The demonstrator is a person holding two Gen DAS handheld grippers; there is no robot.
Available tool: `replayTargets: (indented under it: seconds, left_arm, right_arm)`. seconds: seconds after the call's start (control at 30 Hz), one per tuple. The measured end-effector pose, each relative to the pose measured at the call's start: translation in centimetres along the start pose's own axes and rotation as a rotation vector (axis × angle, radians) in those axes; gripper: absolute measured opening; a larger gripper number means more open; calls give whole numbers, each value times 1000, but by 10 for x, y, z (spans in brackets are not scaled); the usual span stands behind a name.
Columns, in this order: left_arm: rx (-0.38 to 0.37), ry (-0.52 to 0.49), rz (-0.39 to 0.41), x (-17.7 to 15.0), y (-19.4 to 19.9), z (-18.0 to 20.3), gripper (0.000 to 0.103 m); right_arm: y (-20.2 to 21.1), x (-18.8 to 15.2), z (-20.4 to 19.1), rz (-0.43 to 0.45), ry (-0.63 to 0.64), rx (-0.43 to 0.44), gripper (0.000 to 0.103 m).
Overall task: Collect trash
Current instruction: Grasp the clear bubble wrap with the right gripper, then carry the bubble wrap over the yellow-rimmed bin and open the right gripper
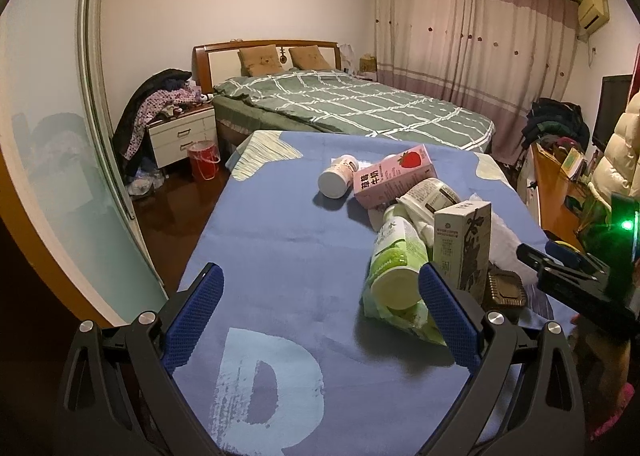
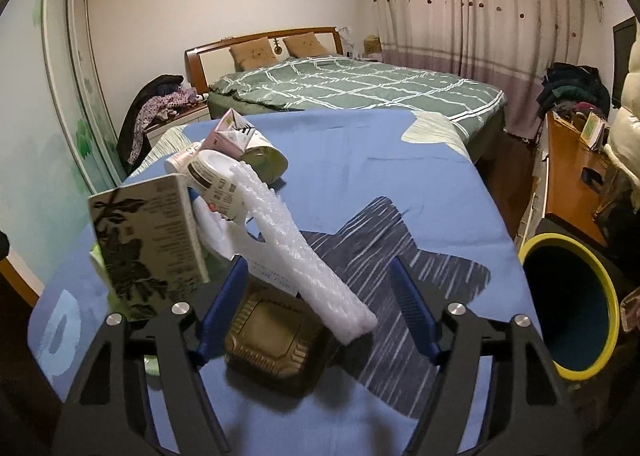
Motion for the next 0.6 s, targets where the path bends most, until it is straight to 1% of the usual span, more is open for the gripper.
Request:
replayTargets:
  seconds: [0.07, 0.1, 0.17, 0.23, 0.27, 0.3, 0.33, 0.4, 0.5, 0.6]
  left_arm:
    - [-4, -1, -6, 0, -3, 2, 96]
    - [-6, -2, -8, 0, -5, 3, 96]
    - [-11, -4, -13, 1, -8, 6, 96]
    - [-17, -8, -18, 0, -10, 9, 96]
    - [-19, -12, -21, 0, -12, 12, 96]
    - [-21, -16, -23, 0, -13, 13, 96]
    - [-24, -19, -24, 0, -14, 15, 96]
    - [-30, -25, -25, 0, -15, 19, 96]
    - [-39, -31, -23, 1, -15, 23, 96]
    - [-57, -41, -21, 2, -16, 31, 96]
  right_arm:
    - [-6, 0, -1, -12, 11, 3, 65]
    - [-8, -1, -1, -15, 14, 7, 61]
    - [-15, -2, 1, -34, 23, 2, 56]
    - [-21, -5, 3, -54, 25, 21, 42]
    - [-23, -6, 4, -60, 27, 26, 39]
    - [-24, -8, 3, -64, 31, 27, 33]
    - [-25, -8, 3, -66, 38, 29, 23]
    - [-23, -8, 2, -58, 43, 31, 15]
    - [-12, -2, 3, -27, 41, 49, 14]
    - [2, 4, 9, 2, 25, 42, 14]
Point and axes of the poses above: each gripper's, at about its wrist camera, not at the fingertips, and y roughly against the way its jaws point, z to its right, x to its top, the point moved 10 cm from there along -y, roughly the way its jaws point, and after that the axes turned 2 degrees about x, right-handed, at the moved point
